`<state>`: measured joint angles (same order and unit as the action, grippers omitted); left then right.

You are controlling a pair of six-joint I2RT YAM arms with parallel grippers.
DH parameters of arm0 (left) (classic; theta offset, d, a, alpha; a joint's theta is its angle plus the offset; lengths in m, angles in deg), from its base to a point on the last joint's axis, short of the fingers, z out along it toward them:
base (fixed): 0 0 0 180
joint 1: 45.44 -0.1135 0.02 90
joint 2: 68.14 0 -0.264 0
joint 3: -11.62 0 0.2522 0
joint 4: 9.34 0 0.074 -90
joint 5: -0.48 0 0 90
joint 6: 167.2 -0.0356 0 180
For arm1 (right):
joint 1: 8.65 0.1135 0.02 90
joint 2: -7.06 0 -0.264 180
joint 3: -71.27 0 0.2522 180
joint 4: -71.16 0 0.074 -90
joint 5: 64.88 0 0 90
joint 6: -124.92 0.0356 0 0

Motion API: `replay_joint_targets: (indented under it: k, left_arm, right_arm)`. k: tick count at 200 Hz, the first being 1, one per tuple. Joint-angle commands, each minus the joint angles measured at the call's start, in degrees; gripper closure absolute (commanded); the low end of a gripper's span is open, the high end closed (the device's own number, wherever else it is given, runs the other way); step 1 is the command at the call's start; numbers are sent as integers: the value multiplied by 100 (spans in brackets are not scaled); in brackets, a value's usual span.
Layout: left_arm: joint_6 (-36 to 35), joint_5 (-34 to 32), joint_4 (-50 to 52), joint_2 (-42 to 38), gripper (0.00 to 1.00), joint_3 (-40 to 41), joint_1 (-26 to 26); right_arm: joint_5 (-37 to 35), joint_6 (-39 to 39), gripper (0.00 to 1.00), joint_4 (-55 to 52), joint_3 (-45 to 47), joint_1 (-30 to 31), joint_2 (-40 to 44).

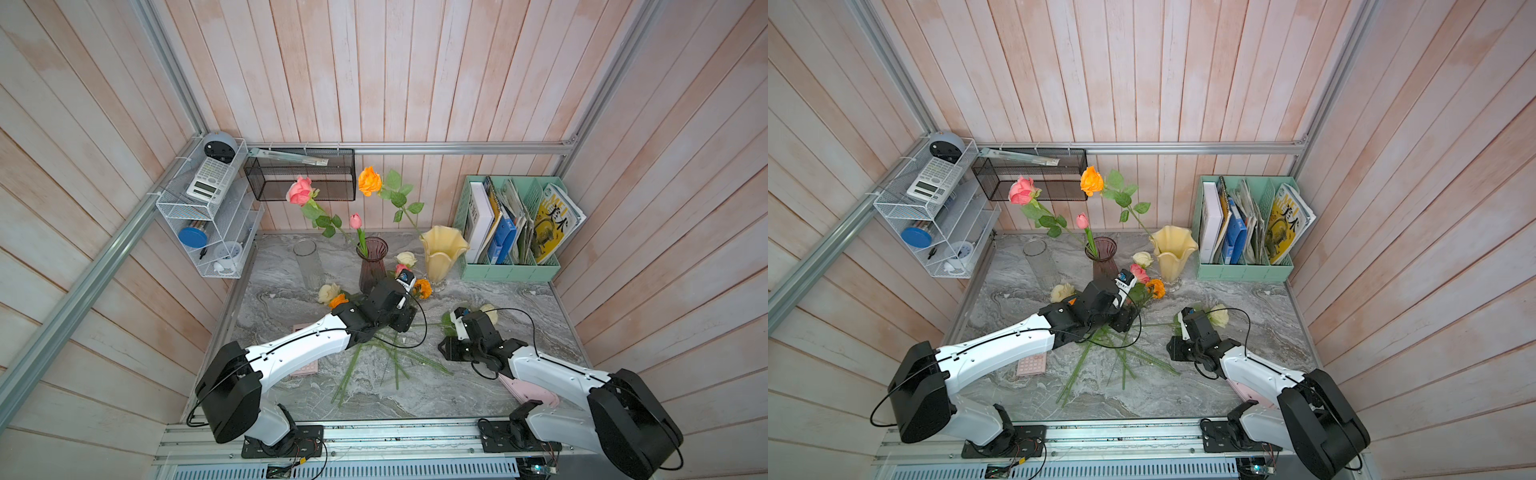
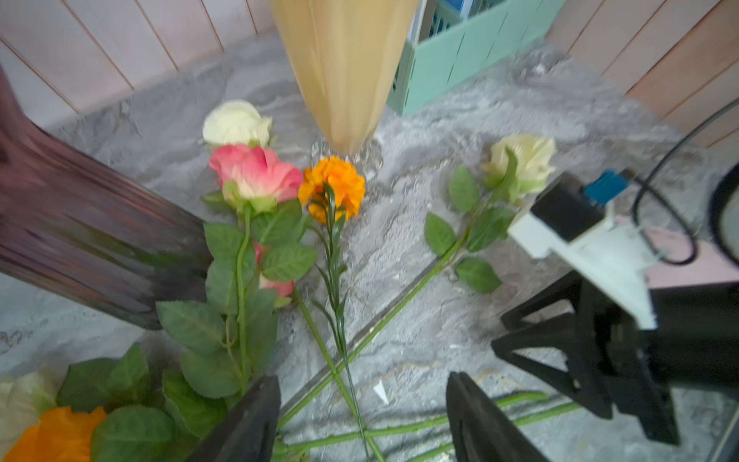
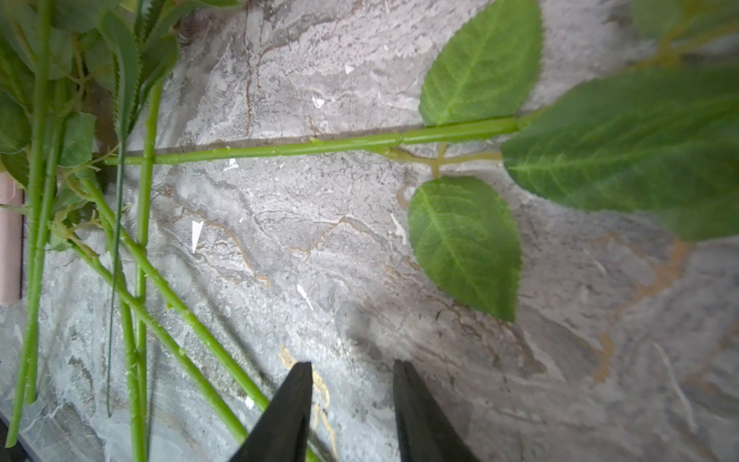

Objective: Arrange the flowers in different vases according to their colors
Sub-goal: Pick up the flower at the center of the board.

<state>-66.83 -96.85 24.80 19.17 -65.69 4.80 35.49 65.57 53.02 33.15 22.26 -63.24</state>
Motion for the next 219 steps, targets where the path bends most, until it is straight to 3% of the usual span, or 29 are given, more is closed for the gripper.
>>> replay_joint_targets:
  k: [1, 37, 84, 219]
  left_arm:
    - [407, -61, 621, 250, 34, -147, 39]
    - [576, -206, 813, 730, 43, -260, 47]
    - [771, -225, 806, 1252, 45, -466, 47]
    - [893, -524, 809, 2220, 66, -885, 47]
  right_arm:
    - [12, 68, 60, -64, -60, -22, -124]
    - [53, 99, 60, 22, -56, -24, -220]
    - [39, 81, 60, 7, -58, -24, -194]
    - [72, 77, 60, 137, 45, -24, -203]
